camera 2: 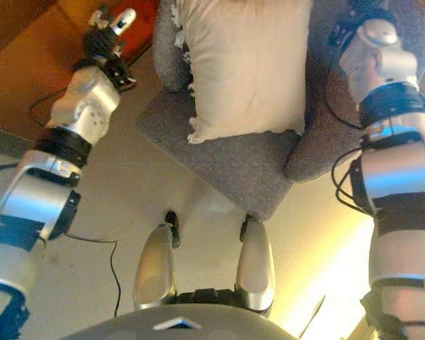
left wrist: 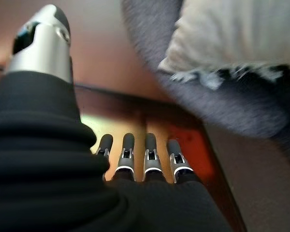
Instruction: Pick up the cushion and take it to the sofa
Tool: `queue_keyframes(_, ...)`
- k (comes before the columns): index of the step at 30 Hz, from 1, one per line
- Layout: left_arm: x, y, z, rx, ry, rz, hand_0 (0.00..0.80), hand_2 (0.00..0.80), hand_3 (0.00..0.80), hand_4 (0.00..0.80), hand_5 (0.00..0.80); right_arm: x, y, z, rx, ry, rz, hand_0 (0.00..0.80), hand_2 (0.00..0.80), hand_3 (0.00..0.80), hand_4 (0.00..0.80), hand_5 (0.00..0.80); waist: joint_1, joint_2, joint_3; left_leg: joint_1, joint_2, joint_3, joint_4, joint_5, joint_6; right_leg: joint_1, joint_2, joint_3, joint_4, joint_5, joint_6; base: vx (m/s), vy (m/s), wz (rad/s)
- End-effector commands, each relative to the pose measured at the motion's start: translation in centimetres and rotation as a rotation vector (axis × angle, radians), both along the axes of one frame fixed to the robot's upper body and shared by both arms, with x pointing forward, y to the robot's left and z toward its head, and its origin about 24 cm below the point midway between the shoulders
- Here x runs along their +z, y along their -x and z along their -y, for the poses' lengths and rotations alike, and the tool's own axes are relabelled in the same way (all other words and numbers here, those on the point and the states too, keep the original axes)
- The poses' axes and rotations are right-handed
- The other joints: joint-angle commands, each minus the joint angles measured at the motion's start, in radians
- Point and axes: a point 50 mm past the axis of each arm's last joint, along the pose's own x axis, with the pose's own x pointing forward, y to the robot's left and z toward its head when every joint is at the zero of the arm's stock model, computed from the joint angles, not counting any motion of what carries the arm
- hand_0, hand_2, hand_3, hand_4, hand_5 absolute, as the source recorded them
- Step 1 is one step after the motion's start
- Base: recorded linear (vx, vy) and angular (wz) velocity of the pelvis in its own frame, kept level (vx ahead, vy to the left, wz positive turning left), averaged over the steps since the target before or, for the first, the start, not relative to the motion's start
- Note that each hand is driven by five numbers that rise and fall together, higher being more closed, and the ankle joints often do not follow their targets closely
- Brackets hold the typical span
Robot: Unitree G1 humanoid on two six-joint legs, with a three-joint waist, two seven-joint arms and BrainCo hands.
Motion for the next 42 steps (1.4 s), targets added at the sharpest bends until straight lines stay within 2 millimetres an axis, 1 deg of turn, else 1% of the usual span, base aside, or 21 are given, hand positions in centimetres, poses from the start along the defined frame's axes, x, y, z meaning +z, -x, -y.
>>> queue_keyframes(1,-2.8,0.9,-2.1,0.027,0.011,0.014,0.000,0.000,0.000,0.000,0.000,0.2,0.7,1.0,-0.039,-0.019,0.075,0.000,0.000,0.000,0.000,0.000,0.011,-0.003,-0.159,0.080,0.097,-0.014,-0.138,0.093,-0.064,0.079,0.026,0.001,-0.059,-0.058,-0.009,-0.024,0.060,0.08)
queue_keyframes(4,-4.5,1.6,-2.0,0.004,0.008,0.000,0.000,0.000,0.000,0.000,0.000,-0.7,1.0,0.4,0.034,-0.049,0.068,0.000,0.000,0.000,0.000,0.000,0.012,-0.007,-0.184,0.122,0.089,0.005,-0.173,0.102,-0.058,0.129,0.033,0.000,-0.115,-0.039,-0.006,-0.008,0.054,0.07)
queue_keyframes(5,-5.3,2.0,-1.9,-0.011,0.016,-0.005,0.000,0.000,0.000,0.000,0.000,-1.5,1.1,0.0,0.071,-0.083,0.066,0.000,0.000,0.000,0.000,0.000,0.011,-0.010,-0.194,0.140,0.086,0.014,-0.185,0.103,-0.056,0.151,0.034,-0.002,-0.141,-0.030,-0.004,0.004,0.054,0.05)
queue_keyframes(7,-6.3,2.5,-1.7,-0.035,0.024,-0.012,0.000,0.000,0.000,0.000,0.000,-3.3,1.3,-0.2,0.125,-0.135,0.041,0.000,0.000,0.000,0.000,0.000,0.011,-0.014,-0.208,0.169,0.081,0.030,-0.206,0.106,-0.053,0.189,0.033,-0.011,-0.183,-0.016,0.001,0.005,0.061,0.07)
queue_keyframes(10,-7.9,3.4,-0.3,-0.082,0.035,-0.031,0.000,0.000,0.000,0.000,0.000,-6.5,1.5,-1.3,0.199,-0.223,-0.017,0.000,0.000,0.000,0.000,0.000,0.010,-0.023,-0.241,0.239,0.063,0.056,-0.262,0.110,-0.044,0.265,0.035,-0.022,-0.274,0.019,0.016,0.042,0.071,0.09)
queue_keyframes(14,-9.6,4.6,1.3,-0.127,0.059,-0.068,0.000,0.000,0.000,0.000,0.000,-10.1,2.0,-4.0,0.307,-0.295,-0.086,0.000,0.000,0.000,0.000,0.000,0.009,-0.030,-0.288,0.326,0.035,0.101,-0.340,0.113,-0.031,0.352,0.033,-0.026,-0.400,0.078,0.039,0.046,0.102,-0.04)
queue_keyframes(15,-10.0,4.9,1.5,-0.129,0.065,-0.077,0.000,0.000,0.000,0.000,0.000,-10.6,2.2,-4.5,0.322,-0.299,-0.086,0.000,0.000,0.000,0.000,0.000,0.008,-0.030,-0.295,0.342,0.031,0.111,-0.355,0.115,-0.028,0.362,0.033,-0.024,-0.417,0.088,0.043,0.002,0.109,-0.15)
queue_keyframes(16,-10.3,5.3,1.8,-0.131,0.073,-0.085,0.000,0.000,0.000,0.000,0.000,-11.3,2.6,-5.6,0.344,-0.280,-0.079,0.000,0.000,0.000,0.000,0.000,0.005,-0.030,-0.303,0.361,0.023,0.125,-0.378,0.118,-0.024,0.374,0.031,-0.026,-0.448,0.109,0.049,-0.019,0.112,-0.15)
queue_keyframes(17,-10.6,5.6,2.0,-0.137,0.081,-0.088,0.000,0.000,0.000,0.000,0.000,-11.4,2.9,-6.6,0.371,-0.251,-0.067,0.000,0.000,0.000,0.000,0.000,0.003,-0.030,-0.309,0.379,0.016,0.138,-0.399,0.121,-0.019,0.383,0.030,-0.028,-0.469,0.124,0.055,-0.032,0.111,-0.19)
queue_keyframes(18,-10.7,5.9,2.1,-0.142,0.091,-0.087,0.000,0.000,0.000,0.000,0.000,-11.5,3.1,-7.1,0.390,-0.244,-0.055,0.000,0.000,0.000,0.000,0.000,0.001,-0.029,-0.314,0.391,0.011,0.146,-0.413,0.123,-0.015,0.390,0.030,-0.027,-0.482,0.133,0.058,-0.043,0.102,-0.17)
queue_keyframes(20,-11.2,6.6,2.7,-0.165,0.121,-0.085,0.000,0.000,0.000,0.000,0.000,-12.6,4.1,-9.1,0.445,-0.236,-0.037,0.000,0.000,0.000,0.000,0.000,-0.003,-0.028,-0.320,0.417,-0.003,0.160,-0.446,0.124,-0.003,0.399,0.030,-0.024,-0.501,0.149,0.064,-0.061,0.095,-0.17)
queue_keyframes(22,-11.8,7.3,3.1,-0.195,0.146,-0.086,0.000,0.000,0.000,0.000,0.000,-13.9,5.2,-10.0,0.487,-0.233,-0.035,0.000,0.000,0.000,0.000,0.000,-0.008,-0.026,-0.324,0.433,-0.015,0.168,-0.463,0.122,0.008,0.403,0.029,-0.019,-0.505,0.155,0.068,-0.072,0.090,-0.09)
queue_keyframes(24,-12.5,8.1,3.3,-0.230,0.169,-0.090,0.000,0.000,0.000,0.000,0.000,-15.5,6.3,-10.3,0.525,-0.263,-0.039,0.000,0.000,0.000,0.000,0.000,-0.012,-0.024,-0.325,0.446,-0.022,0.175,-0.472,0.118,0.016,0.403,0.030,-0.012,-0.504,0.156,0.070,-0.075,0.074,-0.03)
queue_keyframes(25,-13.1,8.8,3.5,-0.246,0.170,-0.095,0.000,0.000,0.000,0.000,0.000,-16.6,7.2,-10.4,0.554,-0.286,-0.040,0.000,0.000,0.000,0.000,0.000,-0.014,-0.022,-0.324,0.453,-0.025,0.181,-0.477,0.116,0.021,0.405,0.031,-0.009,-0.506,0.157,0.071,-0.055,0.052,-0.04)
queue_keyframes(26,-13.5,9.1,3.5,-0.254,0.171,-0.098,0.000,0.000,0.000,0.000,0.000,-17.1,7.5,-10.4,0.566,-0.297,-0.041,0.000,0.000,0.000,0.000,0.000,-0.013,-0.021,-0.326,0.457,-0.026,0.183,-0.480,0.115,0.023,0.407,0.031,-0.007,-0.508,0.157,0.071,-0.055,0.047,-0.07)
queue_keyframes(27,-14.1,9.9,3.5,-0.277,0.184,-0.103,0.000,0.000,0.000,0.000,0.000,-18.2,8.5,-10.4,0.589,-0.330,-0.045,0.000,0.000,0.000,0.000,0.000,-0.014,-0.019,-0.326,0.465,-0.030,0.188,-0.489,0.114,0.029,0.409,0.032,-0.006,-0.513,0.160,0.072,-0.047,0.036,-0.06)
queue_keyframes(30,-15.6,11.5,3.1,-0.317,0.220,-0.121,0.000,0.000,0.000,0.000,0.000,-20.6,10.6,-10.6,0.641,-0.384,-0.059,0.000,0.000,0.000,0.000,0.000,-0.011,-0.017,-0.324,0.474,-0.037,0.197,-0.506,0.114,0.036,0.415,0.035,-0.012,-0.530,0.168,0.071,-0.073,0.033,-0.04)
queue_keyframes(34,-17.4,13.7,2.6,-0.346,0.263,-0.141,0.000,0.000,0.000,0.000,0.000,-24.3,13.1,-10.8,0.612,-0.419,-0.129,0.000,0.000,0.000,0.000,0.000,-0.005,-0.013,-0.317,0.480,-0.043,0.202,-0.520,0.114,0.041,0.415,0.040,-0.015,-0.544,0.174,0.068,-0.083,0.019,-0.05)
queue_keyframes(35,-17.8,14.5,2.4,-0.347,0.264,-0.143,0.000,0.000,0.000,0.000,0.000,-25.4,14.0,-10.9,0.607,-0.430,-0.150,0.000,0.000,0.000,0.000,0.000,-0.004,-0.011,-0.313,0.481,-0.046,0.204,-0.525,0.114,0.045,0.414,0.042,-0.016,-0.548,0.177,0.067,-0.077,0.018,-0.14)
queue_keyframes(38,-18.5,16.2,1.8,-0.356,0.268,-0.148,0.000,0.000,0.000,0.000,0.000,-27.4,15.7,-11.2,0.610,-0.510,-0.204,0.000,0.000,0.000,0.000,0.000,-0.003,-0.009,-0.302,0.477,-0.052,0.203,-0.528,0.114,0.052,0.410,0.047,-0.017,-0.555,0.179,0.063,-0.088,0.012,-0.10)
queue_keyframes(42,-19.2,17.3,1.7,-0.381,0.301,-0.161,0.000,0.000,0.000,0.000,0.000,-28.7,17.0,-11.6,0.655,-0.521,-0.240,0.000,0.000,0.000,0.000,0.000,-0.006,-0.008,-0.280,0.464,-0.056,0.203,-0.520,0.111,0.060,0.400,0.048,-0.014,-0.551,0.180,0.061,-0.095,0.003,-0.01)
